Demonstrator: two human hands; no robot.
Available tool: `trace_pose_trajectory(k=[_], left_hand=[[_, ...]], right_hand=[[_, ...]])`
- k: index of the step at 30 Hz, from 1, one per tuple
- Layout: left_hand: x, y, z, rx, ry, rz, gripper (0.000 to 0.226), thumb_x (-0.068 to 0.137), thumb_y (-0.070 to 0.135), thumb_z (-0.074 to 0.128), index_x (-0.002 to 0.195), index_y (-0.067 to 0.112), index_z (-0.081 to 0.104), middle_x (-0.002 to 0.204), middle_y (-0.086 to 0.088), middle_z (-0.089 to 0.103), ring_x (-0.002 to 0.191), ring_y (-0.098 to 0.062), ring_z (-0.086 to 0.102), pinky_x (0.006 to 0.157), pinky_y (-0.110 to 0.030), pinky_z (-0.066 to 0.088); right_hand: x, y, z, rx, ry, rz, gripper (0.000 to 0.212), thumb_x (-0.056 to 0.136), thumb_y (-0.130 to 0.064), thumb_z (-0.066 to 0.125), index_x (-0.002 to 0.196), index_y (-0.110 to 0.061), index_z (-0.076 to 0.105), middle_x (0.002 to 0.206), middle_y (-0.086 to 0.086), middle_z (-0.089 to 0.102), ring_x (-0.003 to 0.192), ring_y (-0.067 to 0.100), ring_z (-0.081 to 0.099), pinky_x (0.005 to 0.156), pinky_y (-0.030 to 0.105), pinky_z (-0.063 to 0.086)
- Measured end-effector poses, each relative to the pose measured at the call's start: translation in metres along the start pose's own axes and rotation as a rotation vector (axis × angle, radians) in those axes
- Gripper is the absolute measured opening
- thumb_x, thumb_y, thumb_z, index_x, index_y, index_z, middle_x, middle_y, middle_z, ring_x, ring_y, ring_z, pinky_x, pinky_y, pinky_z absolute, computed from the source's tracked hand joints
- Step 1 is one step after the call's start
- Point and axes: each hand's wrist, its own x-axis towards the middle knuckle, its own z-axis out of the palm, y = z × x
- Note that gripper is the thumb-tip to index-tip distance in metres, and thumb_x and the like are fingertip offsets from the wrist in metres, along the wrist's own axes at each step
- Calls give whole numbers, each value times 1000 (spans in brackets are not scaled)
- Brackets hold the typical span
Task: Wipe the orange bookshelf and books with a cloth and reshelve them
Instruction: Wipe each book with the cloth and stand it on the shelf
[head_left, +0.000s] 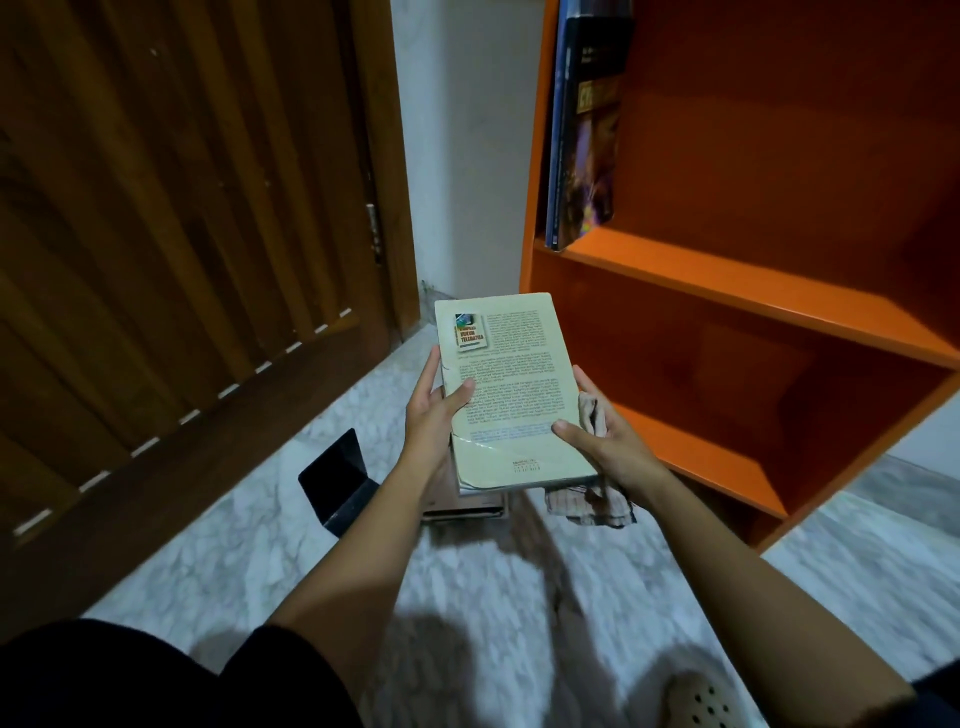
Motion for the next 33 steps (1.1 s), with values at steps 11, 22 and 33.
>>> trace_pose_trajectory(k=[11,22,33], left_hand=[[-10,9,11,187,65,114,54,85,4,65,125,38,56,129,-1,59,114,-24,59,84,-43,56],[-18,23,20,80,-53,70,52,87,3,61,131,27,52,128,-7,60,104,-27,66,88,-50,53],[-26,32,29,60,-207,79,49,84,3,63,127,25,56,129,-13,59,111,-31,61,95,-45,48]], right_hand=[[29,-44,28,-266,562,-244,54,95,-37,52,144,-36,31,142,-3,39,121,8,41,98,33,43],[4,-8,56,-802,202,-360,85,80,-80,8,148,-30,-5,157,-14,-5,143,-2,-10,118,37,-8],[61,-79,39,-921,289,-426,56,95,-57,10,148,-42,2,157,-21,-3,145,11,-11,112,52,-10]])
